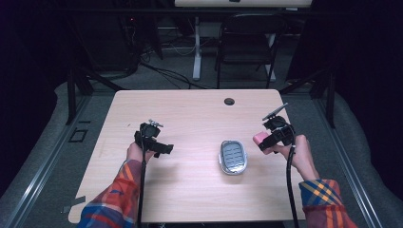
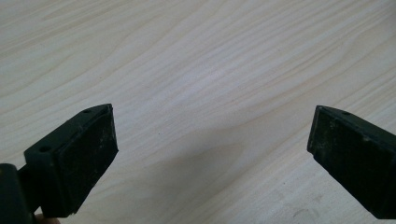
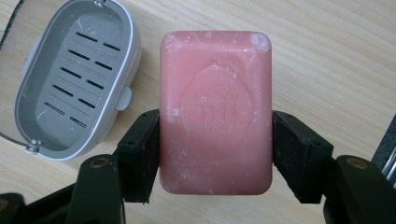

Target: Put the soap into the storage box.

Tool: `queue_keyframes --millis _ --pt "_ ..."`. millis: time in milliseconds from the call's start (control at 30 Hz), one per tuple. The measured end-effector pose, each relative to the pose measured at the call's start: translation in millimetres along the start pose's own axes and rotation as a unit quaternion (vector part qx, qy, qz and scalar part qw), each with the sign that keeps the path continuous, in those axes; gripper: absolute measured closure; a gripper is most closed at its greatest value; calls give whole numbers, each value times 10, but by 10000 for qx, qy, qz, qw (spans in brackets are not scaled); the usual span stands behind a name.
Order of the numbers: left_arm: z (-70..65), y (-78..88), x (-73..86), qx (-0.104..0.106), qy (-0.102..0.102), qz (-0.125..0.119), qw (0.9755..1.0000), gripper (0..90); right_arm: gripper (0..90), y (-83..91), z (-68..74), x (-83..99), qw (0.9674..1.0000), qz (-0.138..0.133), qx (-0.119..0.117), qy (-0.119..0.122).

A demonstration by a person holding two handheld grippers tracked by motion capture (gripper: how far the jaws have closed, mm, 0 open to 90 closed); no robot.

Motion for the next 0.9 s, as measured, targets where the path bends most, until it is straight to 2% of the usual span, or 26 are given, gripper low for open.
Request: queue_keyframes --millis 400,767,900 --pt "-1 0 -2 -3 5 -14 10000 17 371 12 46 -24 10000 -32 -28 18" --pt "4 4 -2 -10 6 -16 10000 17 371 34 92 -31 9999 32 -89 132" --pt "-1 1 -5 -7 7 -25 10000 17 370 19 127 -49 9999 -64 -75 34"
Point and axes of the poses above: each handheld gripper's, and its own axes: y roughly backward along the jaws, x roughly out of its underside, z roughly to its left, the point moved 10 cm from there along -y, roughly forward along the jaws, and after that the axes turned 2 degrees about y, right-handed, at the moved point
